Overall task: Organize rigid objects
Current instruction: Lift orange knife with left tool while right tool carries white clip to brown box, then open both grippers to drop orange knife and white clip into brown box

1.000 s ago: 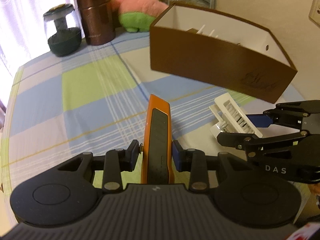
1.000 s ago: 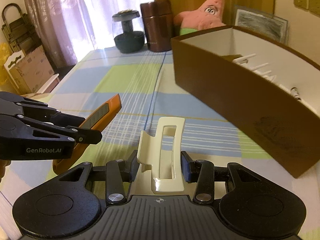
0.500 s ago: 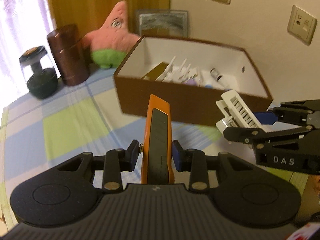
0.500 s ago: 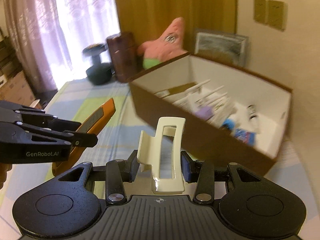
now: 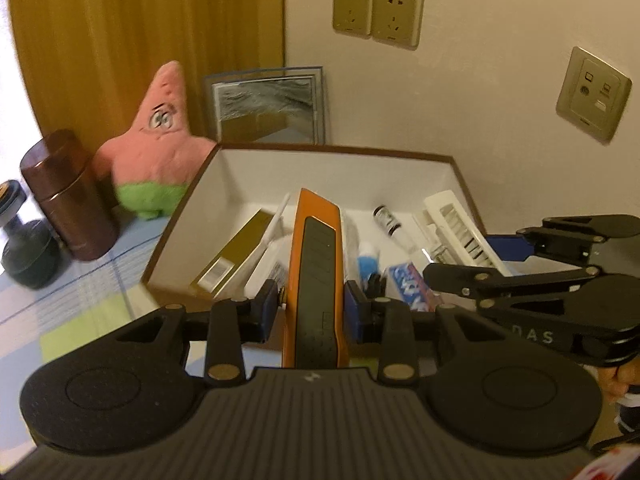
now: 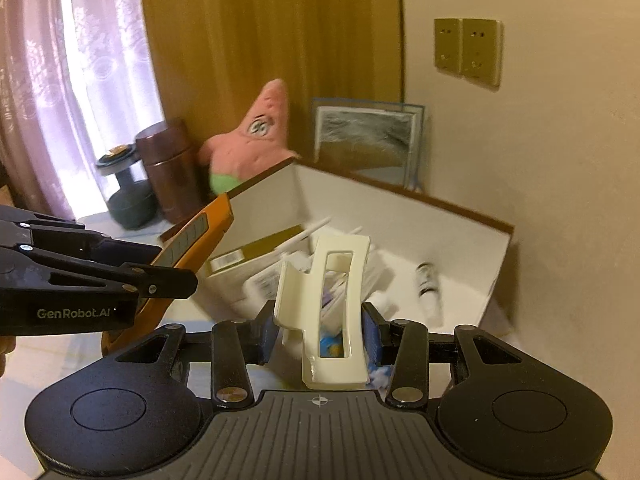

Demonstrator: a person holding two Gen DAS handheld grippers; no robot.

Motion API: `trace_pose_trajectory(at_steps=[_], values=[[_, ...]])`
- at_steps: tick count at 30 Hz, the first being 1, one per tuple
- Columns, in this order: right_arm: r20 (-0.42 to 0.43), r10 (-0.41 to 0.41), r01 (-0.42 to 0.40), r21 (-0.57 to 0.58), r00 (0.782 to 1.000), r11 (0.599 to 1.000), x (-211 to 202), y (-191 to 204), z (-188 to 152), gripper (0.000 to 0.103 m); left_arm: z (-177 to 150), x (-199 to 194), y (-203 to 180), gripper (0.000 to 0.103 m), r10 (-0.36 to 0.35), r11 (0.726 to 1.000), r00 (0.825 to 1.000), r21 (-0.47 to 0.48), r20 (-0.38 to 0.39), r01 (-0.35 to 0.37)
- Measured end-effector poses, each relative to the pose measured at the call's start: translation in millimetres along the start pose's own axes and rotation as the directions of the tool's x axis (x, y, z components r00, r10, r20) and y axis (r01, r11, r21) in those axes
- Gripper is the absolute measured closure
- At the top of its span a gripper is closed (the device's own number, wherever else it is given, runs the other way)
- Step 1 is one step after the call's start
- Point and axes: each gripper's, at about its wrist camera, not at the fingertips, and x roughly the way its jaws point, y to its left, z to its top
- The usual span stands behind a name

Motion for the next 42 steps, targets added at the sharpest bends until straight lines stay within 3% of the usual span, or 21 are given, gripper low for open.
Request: trace_pose_trajectory(at_steps=[14, 30, 37, 40, 42], values=[[-0.078, -0.046, 0.046, -0.014, 0.996, 0.999, 71, -58, 26, 0.063, 54, 93, -16, 0.073, 0.017, 0.997, 0.996, 0.074, -0.091, -0.011], [-0.239, -0.044, 0.042, -0.01, 0.97, 0.999, 145, -90, 42, 0.063, 71, 177, -11, 0.072, 0.044, 0.994, 0.975, 0.106, -0.216, -0.022], [-0.26, -0.041, 0.039, -0.012, 0.965, 0.999, 160, -97, 45, 0.063, 77, 197, -8, 0.072, 0.032, 0.996, 0.97, 0.083, -0.239, -0.013], [-0.261, -0.041, 0.04, -0.008, 0.964, 0.999, 163, -101, 46, 0.063, 81, 196, -5, 0.061, 0.032, 0.997, 0.976, 0.071, -0.216, -0.017], [-0.261, -0.039, 0.04, -0.003, 0.965, 0.999, 163, -102, 46, 0.063, 83, 196, -3, 0.059, 0.029, 0.998, 0.978, 0.069, -0.207, -0.015]])
